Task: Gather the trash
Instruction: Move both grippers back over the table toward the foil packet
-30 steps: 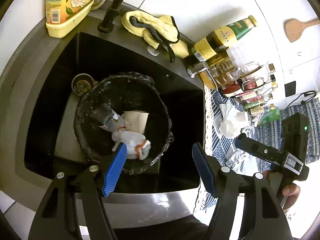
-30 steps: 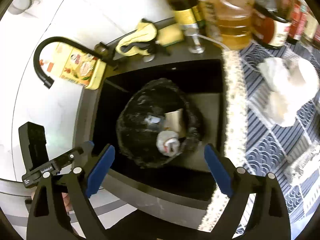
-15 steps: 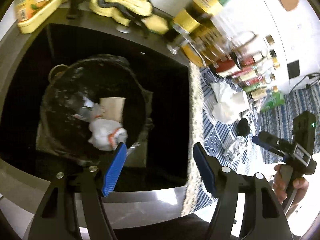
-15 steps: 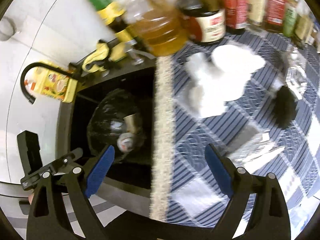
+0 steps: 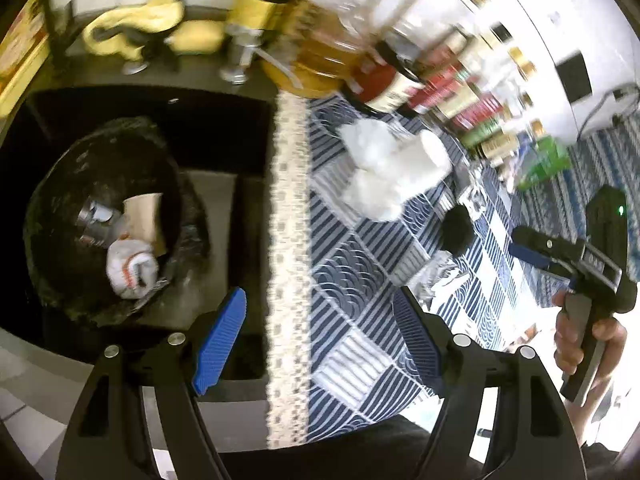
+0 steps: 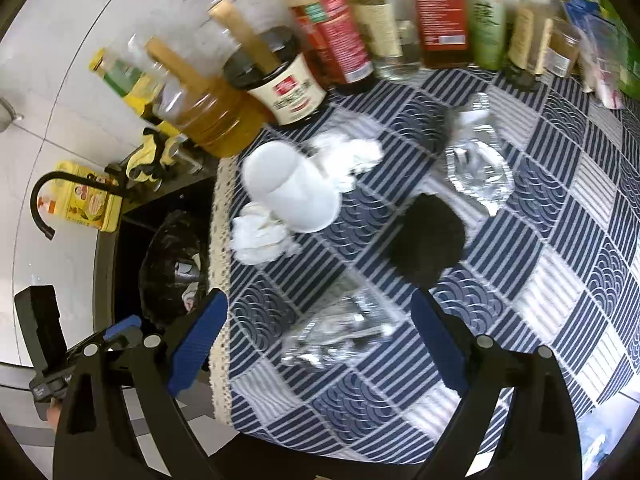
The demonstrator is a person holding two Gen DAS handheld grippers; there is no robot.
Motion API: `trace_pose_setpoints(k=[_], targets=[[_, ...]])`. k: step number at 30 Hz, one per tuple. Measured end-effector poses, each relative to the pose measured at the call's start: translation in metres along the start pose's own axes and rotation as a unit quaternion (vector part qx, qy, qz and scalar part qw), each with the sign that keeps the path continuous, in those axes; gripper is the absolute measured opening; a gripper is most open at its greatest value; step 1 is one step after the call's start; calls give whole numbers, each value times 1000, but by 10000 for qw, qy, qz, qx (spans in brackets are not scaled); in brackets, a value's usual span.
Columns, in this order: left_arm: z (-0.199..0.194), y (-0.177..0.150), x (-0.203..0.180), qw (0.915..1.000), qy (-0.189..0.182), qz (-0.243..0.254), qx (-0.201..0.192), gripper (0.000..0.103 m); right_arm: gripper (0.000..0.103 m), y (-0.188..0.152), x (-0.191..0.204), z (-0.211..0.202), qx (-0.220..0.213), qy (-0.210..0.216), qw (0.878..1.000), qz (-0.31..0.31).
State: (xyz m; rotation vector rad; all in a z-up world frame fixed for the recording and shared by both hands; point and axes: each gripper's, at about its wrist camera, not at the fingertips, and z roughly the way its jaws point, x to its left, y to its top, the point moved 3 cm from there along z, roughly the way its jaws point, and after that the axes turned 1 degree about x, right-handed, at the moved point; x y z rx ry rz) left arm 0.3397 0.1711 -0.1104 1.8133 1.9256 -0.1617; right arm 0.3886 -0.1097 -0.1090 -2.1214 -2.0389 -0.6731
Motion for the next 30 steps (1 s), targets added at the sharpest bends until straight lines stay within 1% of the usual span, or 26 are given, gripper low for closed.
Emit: trace_pose_setpoints(k=[3, 8, 15, 16, 19, 20, 24, 27, 30], targets=[[11, 1, -27, 9995, 170, 274, 49, 74, 92, 2, -22, -7, -25, 69, 9999, 84], [30, 1, -70, 9956, 493, 764, 205, 74, 92, 3, -49, -14, -42, 209, 9997, 142], [64, 1, -116, 9857, 838, 1356, 554, 74, 92, -3, -91, -16, -38, 439, 9983, 394], [74, 1, -122, 9830, 913, 1441, 683, 74, 92, -4, -96, -16, -41, 472, 9979, 443], [94, -1, -135, 9762, 1004, 1695, 910, 74, 92, -10, -114, -15, -86, 622, 9958, 671], [105, -3, -140, 9720, 1093, 1801, 1043, 74, 92, -13, -120, -13, -75, 666, 9949, 756], [128, -6, -153, 9611, 1203, 2087, 1352, 74, 92, -21, -139, -10, -62, 826, 9913, 1019], [144, -8, -162, 9505, 1328, 2330, 1570, 74, 92, -27, -153, -10, -86, 877, 9887, 1209], [158, -12, -171, 9399, 1353, 2612, 1733, 74, 92, -32, -164, -10, -104, 894, 9863, 1381]])
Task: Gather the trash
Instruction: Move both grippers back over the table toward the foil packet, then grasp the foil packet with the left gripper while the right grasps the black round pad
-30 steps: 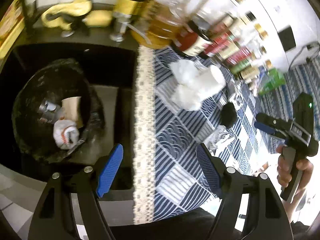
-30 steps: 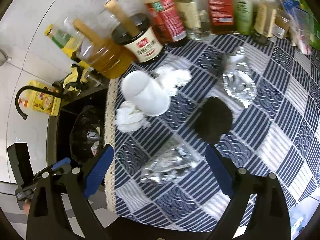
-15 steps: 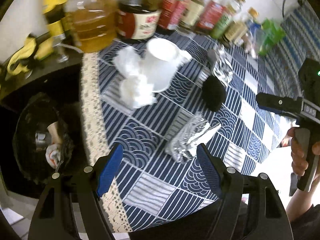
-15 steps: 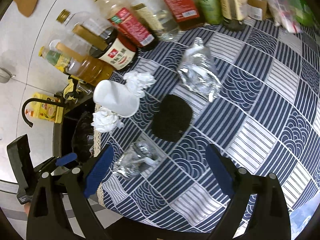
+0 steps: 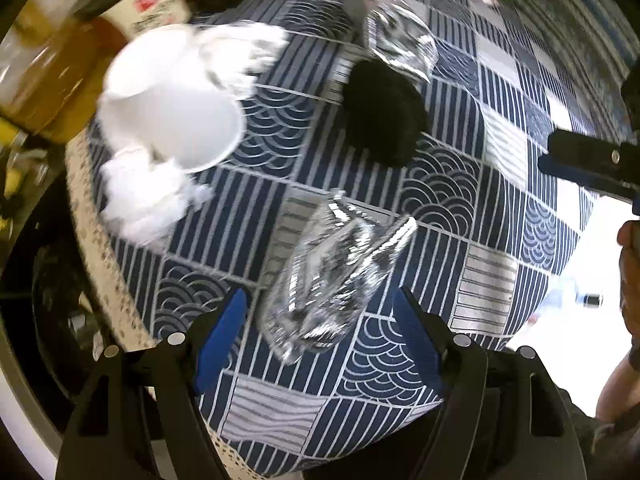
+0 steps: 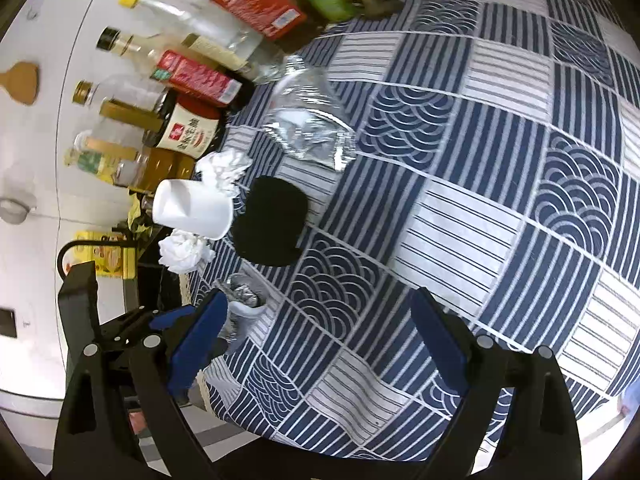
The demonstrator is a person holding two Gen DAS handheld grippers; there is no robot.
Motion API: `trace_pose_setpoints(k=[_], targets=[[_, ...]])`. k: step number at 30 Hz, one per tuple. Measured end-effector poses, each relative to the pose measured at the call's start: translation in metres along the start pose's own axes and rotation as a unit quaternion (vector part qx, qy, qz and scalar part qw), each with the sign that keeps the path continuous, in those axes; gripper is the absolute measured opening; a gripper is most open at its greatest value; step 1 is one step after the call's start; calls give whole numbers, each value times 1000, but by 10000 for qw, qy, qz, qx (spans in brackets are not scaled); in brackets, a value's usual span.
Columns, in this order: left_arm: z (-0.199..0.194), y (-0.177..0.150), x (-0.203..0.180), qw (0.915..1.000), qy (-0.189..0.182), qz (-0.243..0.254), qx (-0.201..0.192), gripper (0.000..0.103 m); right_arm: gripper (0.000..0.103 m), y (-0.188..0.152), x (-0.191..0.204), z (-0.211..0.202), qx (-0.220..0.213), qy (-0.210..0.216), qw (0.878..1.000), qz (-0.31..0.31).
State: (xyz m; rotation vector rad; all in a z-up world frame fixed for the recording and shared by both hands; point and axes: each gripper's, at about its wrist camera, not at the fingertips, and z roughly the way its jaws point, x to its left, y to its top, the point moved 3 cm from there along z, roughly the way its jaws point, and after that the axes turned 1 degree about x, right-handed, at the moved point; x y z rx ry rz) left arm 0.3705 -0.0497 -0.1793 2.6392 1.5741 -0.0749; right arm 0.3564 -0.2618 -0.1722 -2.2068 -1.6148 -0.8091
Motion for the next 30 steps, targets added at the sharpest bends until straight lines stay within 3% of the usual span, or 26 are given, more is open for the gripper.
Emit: trace_pose_setpoints(k=[6, 8, 14, 22, 30], targets=[[20, 9, -5, 9991, 189, 286, 245, 69, 92, -7, -22, -2, -54, 48, 9993, 367], [22, 10, -6, 9990, 101, 353, 266, 61, 92, -11, -28, -3, -69, 49, 9988, 478], [19, 11, -1, 9994, -74, 291, 186, 59, 92, -16, -34, -5, -106, 37, 9982, 584], [1, -11, 21, 9996, -265, -10, -3, 58, 92, -6, -6, 2, -53, 35, 9997, 223], [-23, -37, 42, 9959, -415, -729, -331, 58, 92, 19, 40, 32, 361, -73, 9980, -520]])
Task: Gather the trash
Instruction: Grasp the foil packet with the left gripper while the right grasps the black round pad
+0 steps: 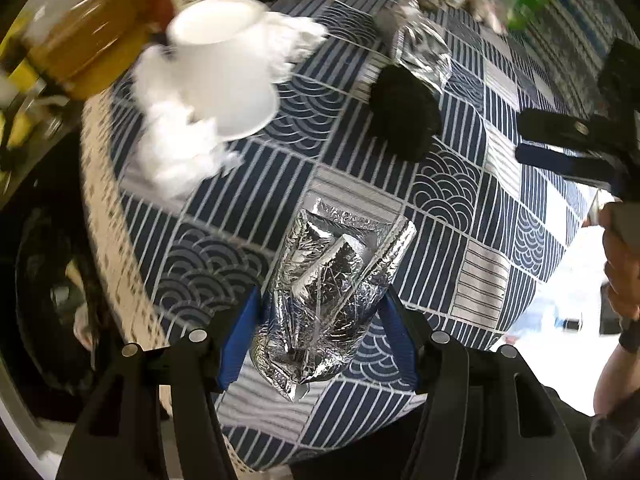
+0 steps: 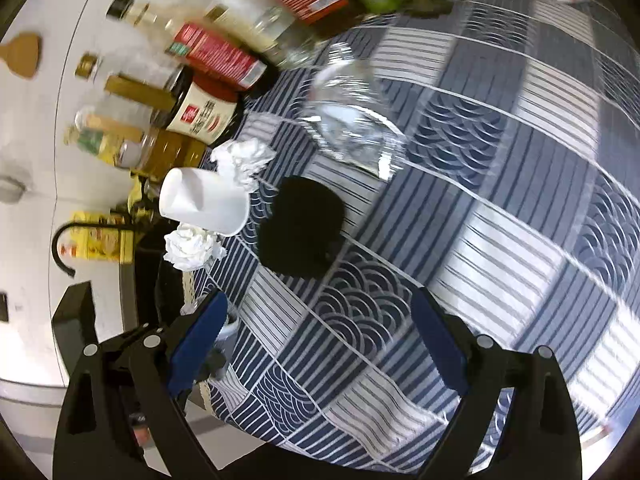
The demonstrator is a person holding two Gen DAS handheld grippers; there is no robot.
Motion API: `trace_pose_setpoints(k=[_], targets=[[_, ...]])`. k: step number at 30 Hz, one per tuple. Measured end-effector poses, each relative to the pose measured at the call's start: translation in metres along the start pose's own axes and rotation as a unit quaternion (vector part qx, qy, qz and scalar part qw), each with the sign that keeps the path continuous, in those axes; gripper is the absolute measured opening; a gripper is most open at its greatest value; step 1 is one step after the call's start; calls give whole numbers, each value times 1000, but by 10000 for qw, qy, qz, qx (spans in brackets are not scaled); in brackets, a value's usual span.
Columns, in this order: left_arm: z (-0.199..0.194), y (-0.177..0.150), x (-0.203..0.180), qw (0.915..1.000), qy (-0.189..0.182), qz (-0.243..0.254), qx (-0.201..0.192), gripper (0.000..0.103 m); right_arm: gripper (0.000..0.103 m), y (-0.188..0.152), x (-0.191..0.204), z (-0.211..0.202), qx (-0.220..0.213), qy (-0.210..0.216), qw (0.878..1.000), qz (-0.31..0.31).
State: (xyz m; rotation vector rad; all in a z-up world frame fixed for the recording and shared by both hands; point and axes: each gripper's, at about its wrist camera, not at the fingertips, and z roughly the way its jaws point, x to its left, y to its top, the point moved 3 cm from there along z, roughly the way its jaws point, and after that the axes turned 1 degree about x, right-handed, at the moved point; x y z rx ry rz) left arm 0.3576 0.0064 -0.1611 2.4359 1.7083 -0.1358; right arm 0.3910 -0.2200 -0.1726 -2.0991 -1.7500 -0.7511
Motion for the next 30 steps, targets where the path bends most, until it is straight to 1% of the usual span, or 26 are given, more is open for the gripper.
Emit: trace_pose_setpoints(k=[2, 4, 6, 10, 14, 15, 16, 17, 19, 20, 21, 23, 30], targets=[[-8, -8, 1, 9997, -84, -179, -126, 58, 92, 11, 2, 7, 80, -10, 10000, 2], [-17, -16, 4, 9989, -116, -340, -290, 58, 92, 25, 8, 17, 156, -140, 9997, -121], [-24, -23, 9, 9977, -178, -516, -397, 58, 92, 36, 12, 27, 263, -154, 9994, -186], [-24, -35, 15, 9944, -236, -876, -541, 58, 92, 47, 19, 54, 618, -305, 9972, -282], [-22, -43, 26, 9895, -281, -1275, -625, 58, 91, 52, 21, 75, 851, -476, 9948, -308], [-21, -45, 29, 9885, -287, -1337, -638, 58, 89, 52, 21, 78, 904, -467, 9943, -307], [-21, -48, 32, 9872, -296, -1424, -656, 58, 83, 53, 23, 82, 945, -468, 9939, -311], [-19, -49, 33, 9865, -303, -1467, -667, 58, 81, 54, 24, 85, 984, -508, 9933, -329], [-18, -52, 36, 9851, -304, -1552, -668, 58, 77, 56, 25, 89, 955, -596, 9930, -360], [-18, -54, 38, 9845, -304, -1593, -667, 58, 70, 56, 26, 90, 948, -663, 9925, -393], [-18, -54, 38, 9841, -307, -1616, -671, 58, 68, 57, 27, 91, 934, -738, 9920, -424], [-19, -55, 39, 9837, -302, -1633, -686, 58, 66, 57, 28, 92, 918, -762, 9920, -417], [-26, -54, 41, 9854, -261, -1526, -710, 58, 65, 56, 31, 81, 741, -778, 9932, -445]])
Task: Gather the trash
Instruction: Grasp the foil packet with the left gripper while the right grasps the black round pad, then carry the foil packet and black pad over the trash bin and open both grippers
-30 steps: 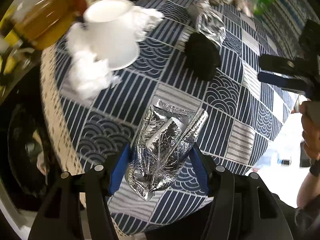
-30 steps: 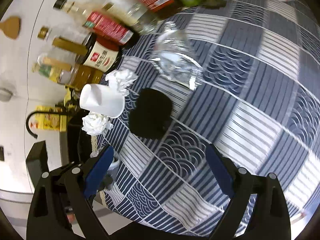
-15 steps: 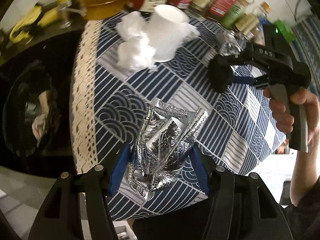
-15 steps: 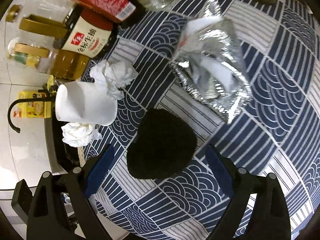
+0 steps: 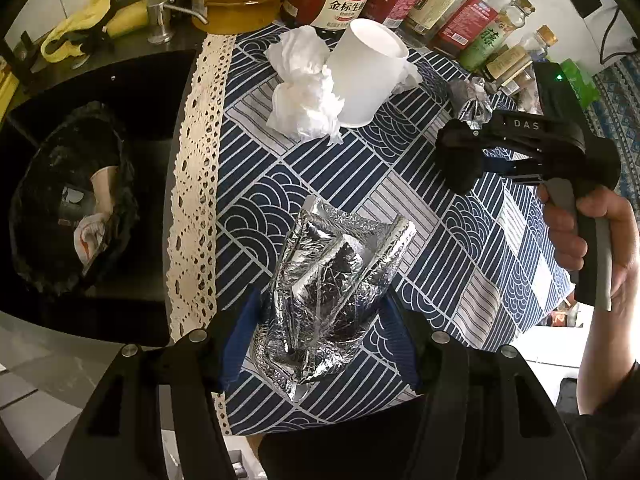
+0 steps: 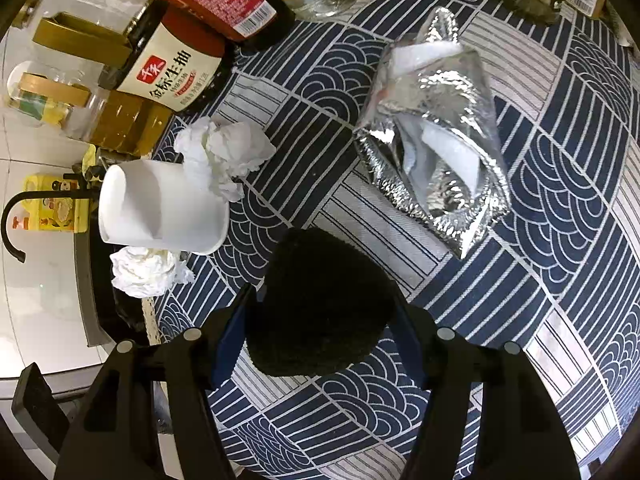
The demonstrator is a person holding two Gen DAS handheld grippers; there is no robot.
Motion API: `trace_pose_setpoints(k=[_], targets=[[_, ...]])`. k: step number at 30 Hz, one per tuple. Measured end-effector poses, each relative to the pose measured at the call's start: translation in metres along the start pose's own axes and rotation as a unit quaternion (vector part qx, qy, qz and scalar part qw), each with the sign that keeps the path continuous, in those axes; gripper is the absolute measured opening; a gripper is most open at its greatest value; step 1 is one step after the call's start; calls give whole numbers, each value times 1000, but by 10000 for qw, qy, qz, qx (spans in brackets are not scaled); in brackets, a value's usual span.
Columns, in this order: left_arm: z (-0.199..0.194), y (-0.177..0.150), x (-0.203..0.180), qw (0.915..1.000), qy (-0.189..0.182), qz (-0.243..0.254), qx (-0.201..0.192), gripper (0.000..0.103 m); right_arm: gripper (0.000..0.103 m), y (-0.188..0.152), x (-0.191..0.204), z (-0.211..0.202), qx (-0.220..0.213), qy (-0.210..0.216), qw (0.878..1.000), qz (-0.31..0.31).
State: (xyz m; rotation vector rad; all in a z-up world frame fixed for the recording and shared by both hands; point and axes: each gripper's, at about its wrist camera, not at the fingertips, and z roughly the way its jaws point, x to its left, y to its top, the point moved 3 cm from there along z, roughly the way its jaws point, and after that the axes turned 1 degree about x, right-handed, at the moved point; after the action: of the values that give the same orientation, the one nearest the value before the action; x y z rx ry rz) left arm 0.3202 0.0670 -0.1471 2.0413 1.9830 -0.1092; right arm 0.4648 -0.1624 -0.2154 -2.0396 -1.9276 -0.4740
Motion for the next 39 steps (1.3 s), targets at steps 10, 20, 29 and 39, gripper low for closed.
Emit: trace_pose_setpoints(k=[10, 20, 29, 39], targets=[[-11, 4, 8, 9997, -6, 224, -34, 58, 65, -17, 15, -27, -223, 150, 9996, -9], [-27, 5, 52, 9996, -87, 222, -131, 58, 65, -52, 92, -7, 11, 50, 9978, -653], [-43, -7, 125, 9995, -172, -107, -225, 58, 65, -66, 184, 40, 321, 122, 9935, -1086], [-70, -15, 235, 9978, -79, -565, -329, 58, 65, -79, 292, 85, 434, 222, 9876, -1493]])
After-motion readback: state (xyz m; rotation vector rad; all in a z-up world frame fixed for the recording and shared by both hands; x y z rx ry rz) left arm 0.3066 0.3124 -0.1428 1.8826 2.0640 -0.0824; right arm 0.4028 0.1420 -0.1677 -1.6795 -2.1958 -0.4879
